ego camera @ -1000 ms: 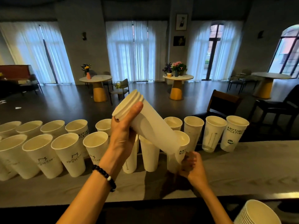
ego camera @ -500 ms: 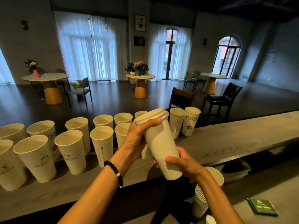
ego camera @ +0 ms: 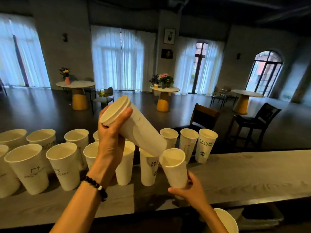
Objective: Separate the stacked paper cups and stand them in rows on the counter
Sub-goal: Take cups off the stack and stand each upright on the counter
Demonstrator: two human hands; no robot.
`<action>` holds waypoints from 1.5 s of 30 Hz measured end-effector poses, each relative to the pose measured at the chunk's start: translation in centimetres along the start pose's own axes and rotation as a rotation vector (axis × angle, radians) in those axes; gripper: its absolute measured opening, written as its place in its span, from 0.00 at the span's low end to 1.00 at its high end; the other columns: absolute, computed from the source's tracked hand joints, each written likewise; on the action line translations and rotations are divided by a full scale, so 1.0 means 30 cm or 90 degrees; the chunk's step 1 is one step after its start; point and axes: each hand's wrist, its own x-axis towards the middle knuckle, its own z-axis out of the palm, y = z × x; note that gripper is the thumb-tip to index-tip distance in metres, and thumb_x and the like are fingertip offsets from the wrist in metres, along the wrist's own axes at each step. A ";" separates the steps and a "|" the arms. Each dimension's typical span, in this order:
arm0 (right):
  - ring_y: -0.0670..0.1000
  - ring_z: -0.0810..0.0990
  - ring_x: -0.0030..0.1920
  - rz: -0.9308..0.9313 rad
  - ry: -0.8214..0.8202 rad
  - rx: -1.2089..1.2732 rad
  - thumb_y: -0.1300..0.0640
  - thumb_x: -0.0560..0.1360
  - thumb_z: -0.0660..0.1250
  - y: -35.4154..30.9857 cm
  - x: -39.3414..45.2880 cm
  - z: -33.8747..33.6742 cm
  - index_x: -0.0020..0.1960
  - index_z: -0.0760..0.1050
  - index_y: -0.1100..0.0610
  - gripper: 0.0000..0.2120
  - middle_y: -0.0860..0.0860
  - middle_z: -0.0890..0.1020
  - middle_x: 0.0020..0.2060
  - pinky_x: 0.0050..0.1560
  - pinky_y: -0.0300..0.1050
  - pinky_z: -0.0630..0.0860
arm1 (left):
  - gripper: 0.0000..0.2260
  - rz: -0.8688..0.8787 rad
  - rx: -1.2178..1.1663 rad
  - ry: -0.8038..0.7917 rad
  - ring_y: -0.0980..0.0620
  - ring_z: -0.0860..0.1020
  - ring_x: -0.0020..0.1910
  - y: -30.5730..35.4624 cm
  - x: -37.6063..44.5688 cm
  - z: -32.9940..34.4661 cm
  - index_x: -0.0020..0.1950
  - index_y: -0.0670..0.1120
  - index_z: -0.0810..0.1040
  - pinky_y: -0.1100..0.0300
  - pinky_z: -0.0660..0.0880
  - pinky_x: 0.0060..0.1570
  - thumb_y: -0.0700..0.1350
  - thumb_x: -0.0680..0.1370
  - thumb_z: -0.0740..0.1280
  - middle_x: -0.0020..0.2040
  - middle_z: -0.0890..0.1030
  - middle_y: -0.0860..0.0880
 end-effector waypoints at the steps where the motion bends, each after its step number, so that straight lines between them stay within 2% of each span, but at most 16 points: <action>1: 0.50 0.72 0.62 0.013 0.009 0.013 0.54 0.59 0.84 0.020 0.043 -0.006 0.73 0.64 0.54 0.48 0.47 0.73 0.63 0.61 0.49 0.73 | 0.54 0.004 -0.002 0.015 0.49 0.78 0.61 -0.001 0.008 0.000 0.74 0.50 0.68 0.48 0.80 0.57 0.64 0.52 0.82 0.62 0.77 0.47; 5: 0.57 0.75 0.66 0.051 -0.010 0.054 0.50 0.50 0.85 0.057 0.160 -0.002 0.69 0.67 0.53 0.51 0.53 0.77 0.64 0.66 0.60 0.73 | 0.54 -0.021 -0.007 0.023 0.48 0.77 0.59 -0.026 -0.008 0.007 0.72 0.49 0.71 0.50 0.80 0.54 0.64 0.50 0.82 0.60 0.78 0.47; 8: 0.57 0.76 0.64 0.067 -0.021 0.047 0.53 0.48 0.85 0.071 0.231 0.022 0.58 0.71 0.46 0.43 0.51 0.80 0.58 0.65 0.62 0.73 | 0.54 -0.042 -0.008 0.021 0.49 0.77 0.58 -0.051 -0.027 0.024 0.72 0.48 0.72 0.55 0.81 0.47 0.64 0.49 0.82 0.59 0.77 0.47; 10: 0.57 0.76 0.64 0.079 -0.002 0.030 0.46 0.40 0.85 0.084 0.285 0.032 0.56 0.72 0.44 0.46 0.51 0.79 0.59 0.66 0.62 0.72 | 0.55 -0.052 0.009 0.014 0.48 0.78 0.57 -0.075 -0.036 0.045 0.72 0.49 0.72 0.56 0.81 0.46 0.64 0.48 0.82 0.60 0.77 0.46; 13: 0.57 0.75 0.65 0.068 -0.007 0.034 0.53 0.50 0.86 0.104 0.344 0.043 0.61 0.73 0.47 0.42 0.50 0.79 0.62 0.61 0.59 0.76 | 0.52 -0.066 0.031 0.000 0.47 0.78 0.57 -0.105 -0.050 0.079 0.70 0.51 0.73 0.52 0.81 0.49 0.65 0.48 0.82 0.59 0.79 0.47; 15: 0.54 0.77 0.61 0.048 -0.029 0.034 0.59 0.57 0.84 0.112 0.351 0.035 0.63 0.73 0.48 0.38 0.49 0.79 0.59 0.50 0.46 0.80 | 0.50 -0.083 0.036 -0.018 0.48 0.80 0.56 -0.129 -0.052 0.104 0.68 0.53 0.74 0.52 0.81 0.51 0.65 0.48 0.82 0.57 0.80 0.48; 18: 0.52 0.79 0.58 -0.028 -0.077 0.006 0.62 0.60 0.81 0.150 0.341 -0.020 0.63 0.70 0.46 0.36 0.47 0.79 0.57 0.56 0.49 0.79 | 0.48 -0.112 0.055 -0.063 0.51 0.82 0.53 -0.166 -0.058 0.150 0.66 0.54 0.75 0.53 0.82 0.48 0.66 0.49 0.82 0.55 0.82 0.50; 20: 0.58 0.80 0.56 -0.046 -0.010 0.037 0.67 0.64 0.77 0.166 0.326 -0.085 0.57 0.70 0.44 0.30 0.51 0.80 0.53 0.56 0.53 0.79 | 0.49 -0.131 0.065 -0.119 0.50 0.82 0.53 -0.197 -0.065 0.196 0.68 0.51 0.73 0.54 0.81 0.48 0.65 0.51 0.82 0.56 0.82 0.48; 22: 0.64 0.79 0.52 -0.055 0.115 0.087 0.71 0.67 0.75 0.139 0.297 -0.168 0.50 0.71 0.47 0.25 0.55 0.79 0.45 0.48 0.49 0.78 | 0.49 -0.164 0.074 -0.181 0.48 0.82 0.55 -0.230 -0.079 0.248 0.69 0.48 0.72 0.54 0.80 0.49 0.65 0.52 0.81 0.57 0.81 0.47; 25: 0.64 0.80 0.51 -0.094 0.113 0.226 0.52 0.68 0.77 0.037 0.238 -0.284 0.49 0.76 0.55 0.15 0.58 0.81 0.44 0.46 0.47 0.79 | 0.48 -0.221 0.103 -0.258 0.45 0.80 0.58 -0.289 -0.106 0.331 0.68 0.48 0.73 0.50 0.80 0.52 0.64 0.52 0.81 0.60 0.81 0.45; 28: 0.57 0.83 0.54 -0.100 -0.102 0.319 0.34 0.62 0.74 -0.044 0.141 -0.371 0.51 0.84 0.51 0.26 0.55 0.85 0.51 0.51 0.49 0.81 | 0.36 -0.244 0.106 -0.301 0.46 0.81 0.59 -0.354 -0.134 0.404 0.65 0.50 0.76 0.51 0.80 0.54 0.57 0.59 0.79 0.59 0.82 0.47; 31: 0.50 0.84 0.52 -0.069 -0.196 0.262 0.31 0.44 0.80 -0.077 0.080 -0.418 0.59 0.75 0.52 0.49 0.53 0.85 0.52 0.46 0.44 0.81 | 0.32 -0.248 0.113 -0.303 0.47 0.81 0.58 -0.396 -0.155 0.456 0.65 0.50 0.76 0.56 0.80 0.50 0.56 0.62 0.75 0.59 0.82 0.47; 33: 0.48 0.84 0.47 -0.050 -0.212 0.168 0.32 0.35 0.81 -0.087 0.072 -0.428 0.59 0.69 0.52 0.57 0.51 0.82 0.51 0.42 0.40 0.80 | 0.33 -0.241 0.126 -0.289 0.48 0.82 0.56 -0.410 -0.158 0.468 0.65 0.52 0.76 0.58 0.80 0.47 0.58 0.61 0.75 0.58 0.82 0.48; 38: 0.42 0.84 0.48 -0.088 -0.198 0.087 0.43 0.45 0.80 -0.097 0.081 -0.428 0.56 0.72 0.49 0.42 0.48 0.83 0.49 0.42 0.37 0.80 | 0.31 -0.147 0.191 -0.281 0.53 0.82 0.56 -0.423 -0.159 0.463 0.63 0.55 0.77 0.61 0.80 0.45 0.59 0.62 0.75 0.55 0.84 0.53; 41: 0.49 0.82 0.55 -0.102 -0.179 0.059 0.37 0.44 0.82 -0.081 0.106 -0.410 0.60 0.73 0.51 0.48 0.49 0.83 0.53 0.49 0.44 0.81 | 0.29 -0.082 0.237 -0.286 0.56 0.81 0.56 -0.414 -0.145 0.451 0.62 0.55 0.77 0.64 0.80 0.47 0.59 0.63 0.76 0.55 0.83 0.56; 45: 0.45 0.81 0.52 -0.095 -0.139 0.026 0.52 0.51 0.83 -0.068 0.130 -0.395 0.56 0.70 0.47 0.37 0.45 0.80 0.51 0.44 0.39 0.79 | 0.26 -0.008 0.362 -0.309 0.65 0.79 0.56 -0.402 -0.123 0.428 0.60 0.59 0.75 0.72 0.76 0.48 0.57 0.65 0.80 0.54 0.80 0.66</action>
